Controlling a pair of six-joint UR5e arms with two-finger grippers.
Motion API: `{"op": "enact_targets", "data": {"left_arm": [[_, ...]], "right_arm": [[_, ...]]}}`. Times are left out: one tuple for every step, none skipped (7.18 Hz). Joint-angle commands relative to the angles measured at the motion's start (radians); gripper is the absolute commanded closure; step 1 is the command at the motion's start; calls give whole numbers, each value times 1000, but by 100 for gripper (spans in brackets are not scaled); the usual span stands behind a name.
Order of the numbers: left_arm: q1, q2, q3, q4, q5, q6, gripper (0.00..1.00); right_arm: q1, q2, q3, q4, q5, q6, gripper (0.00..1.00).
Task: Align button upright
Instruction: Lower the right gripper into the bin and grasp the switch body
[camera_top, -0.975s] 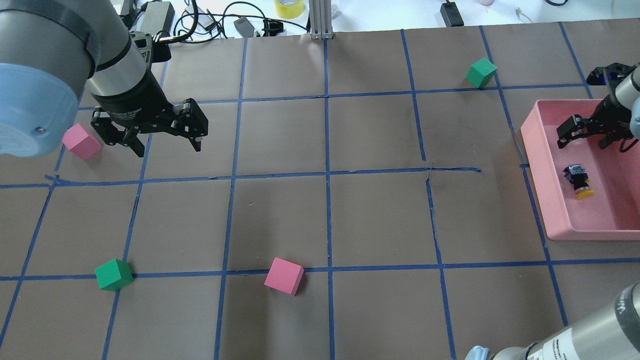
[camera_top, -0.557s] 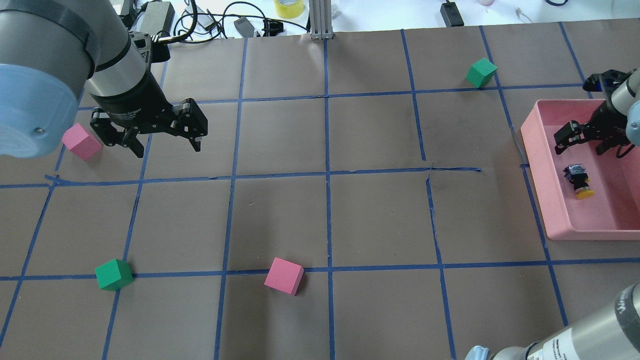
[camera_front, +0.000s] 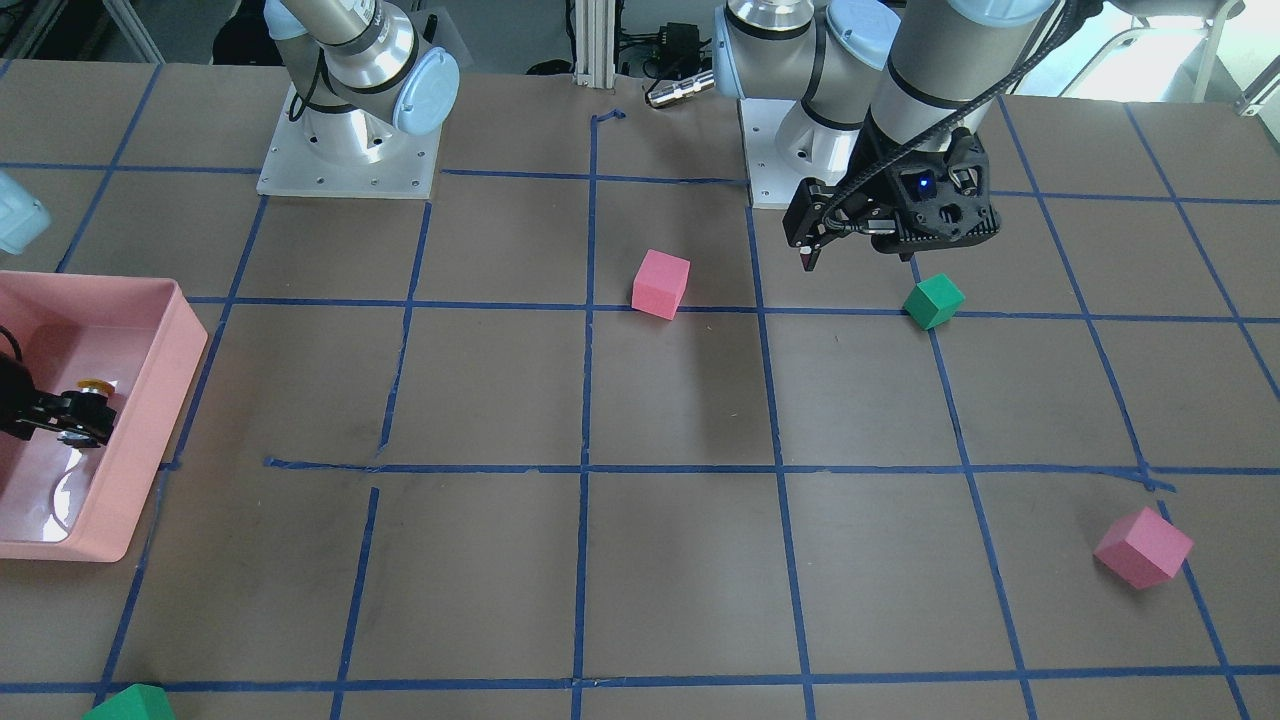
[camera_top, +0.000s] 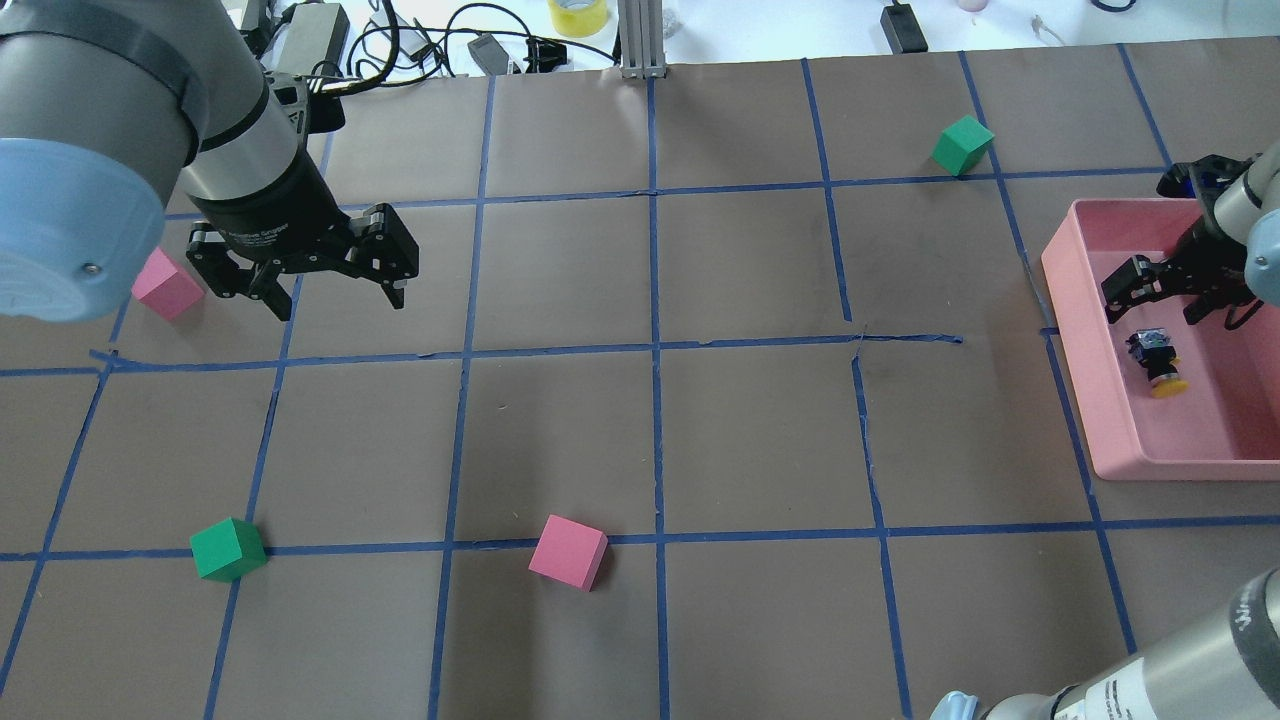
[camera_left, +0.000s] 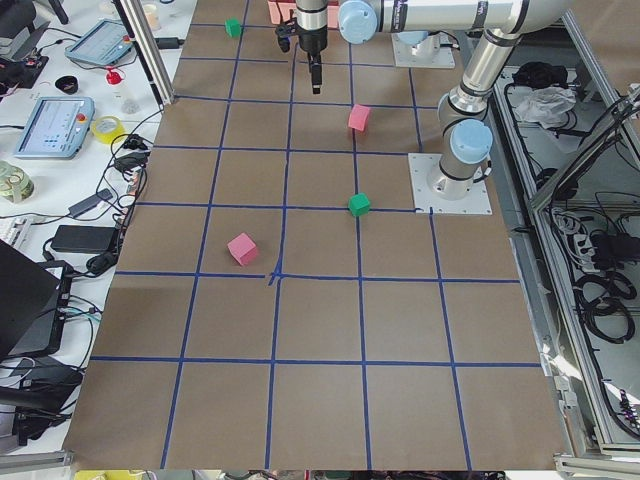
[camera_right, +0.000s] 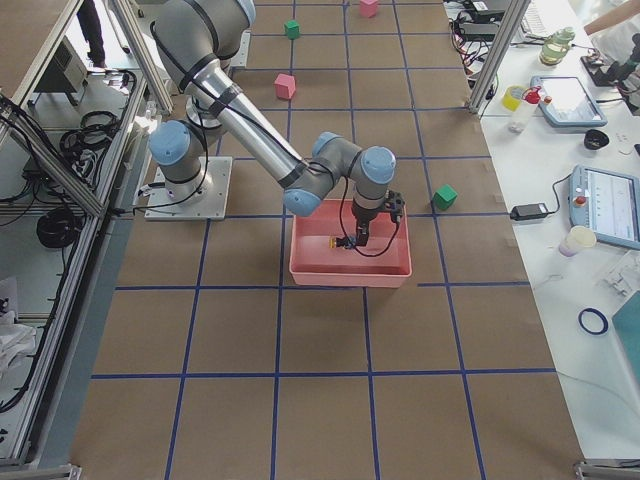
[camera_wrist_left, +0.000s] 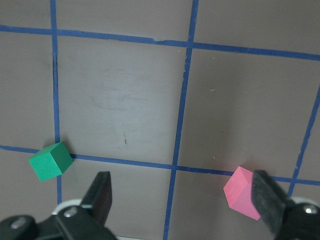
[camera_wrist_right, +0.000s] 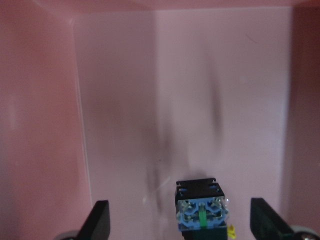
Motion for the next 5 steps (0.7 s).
{"op": "enact_targets", "data": {"left_arm": [[0,1,-1,2,37,2,0],[0,-1,-1,2,31,-3,0],[0,-1,-1,2,31,-3,0],[1,0,-1,4,31,-3,0],[3,1,-1,4,32,-1,0]], "right_arm": [[0,-2,11,-10,-84,-13,0],[-8,-2,11,-10,-84,-32,0],[-18,-2,13,-10,-75,-32,0],[-18,-2,14,-10,-72,-32,0],[-18,-2,20,-8,-70,-33,0]]}}
